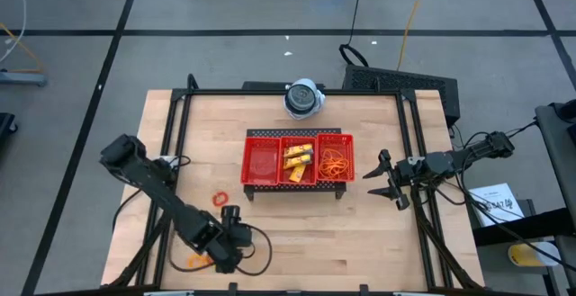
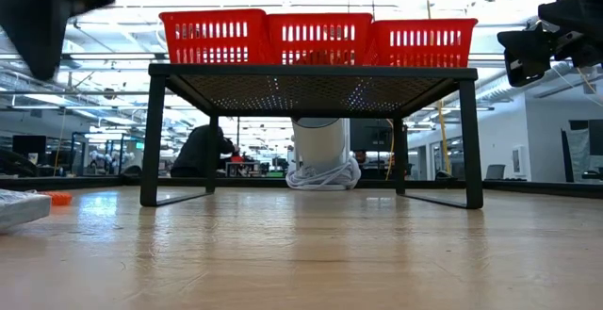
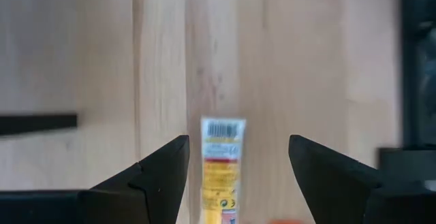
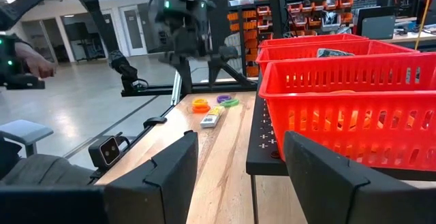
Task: Pick & Place Office Desk Supplies
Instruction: Put the yellow crayon box into the middle red bin
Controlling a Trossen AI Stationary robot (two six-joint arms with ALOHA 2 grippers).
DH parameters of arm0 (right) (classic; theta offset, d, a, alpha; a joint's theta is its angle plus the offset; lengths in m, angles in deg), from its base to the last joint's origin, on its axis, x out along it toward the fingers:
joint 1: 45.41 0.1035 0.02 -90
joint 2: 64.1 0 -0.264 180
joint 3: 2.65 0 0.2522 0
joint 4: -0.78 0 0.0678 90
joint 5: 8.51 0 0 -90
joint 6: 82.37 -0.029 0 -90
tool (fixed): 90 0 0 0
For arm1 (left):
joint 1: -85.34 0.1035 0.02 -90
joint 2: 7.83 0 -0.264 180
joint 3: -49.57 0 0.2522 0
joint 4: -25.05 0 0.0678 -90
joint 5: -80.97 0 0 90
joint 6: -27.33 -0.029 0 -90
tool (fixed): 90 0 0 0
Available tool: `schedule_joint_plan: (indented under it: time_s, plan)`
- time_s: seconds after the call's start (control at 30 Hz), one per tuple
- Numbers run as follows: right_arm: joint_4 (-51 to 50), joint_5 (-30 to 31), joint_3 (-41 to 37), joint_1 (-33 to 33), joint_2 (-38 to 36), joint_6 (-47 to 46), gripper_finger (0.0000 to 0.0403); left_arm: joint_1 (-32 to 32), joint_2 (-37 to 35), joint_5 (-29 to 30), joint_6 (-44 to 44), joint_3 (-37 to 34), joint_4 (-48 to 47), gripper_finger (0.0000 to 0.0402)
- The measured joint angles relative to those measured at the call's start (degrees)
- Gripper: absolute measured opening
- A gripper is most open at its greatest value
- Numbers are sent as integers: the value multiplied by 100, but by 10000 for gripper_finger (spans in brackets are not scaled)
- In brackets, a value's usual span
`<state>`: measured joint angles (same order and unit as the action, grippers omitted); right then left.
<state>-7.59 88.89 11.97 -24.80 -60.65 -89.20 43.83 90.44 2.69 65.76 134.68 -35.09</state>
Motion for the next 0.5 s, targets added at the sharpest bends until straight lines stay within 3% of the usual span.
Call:
schedule_joint_plan:
  time_s: [0.23, 0.5]
  plan:
    - [0, 0, 0, -1, 1, -1, 206, -2, 718, -469, 472, 0, -617, 262]
    - [0, 0, 2, -1, -1, -1, 206, 28, 1254, -869, 465, 7, -595, 262]
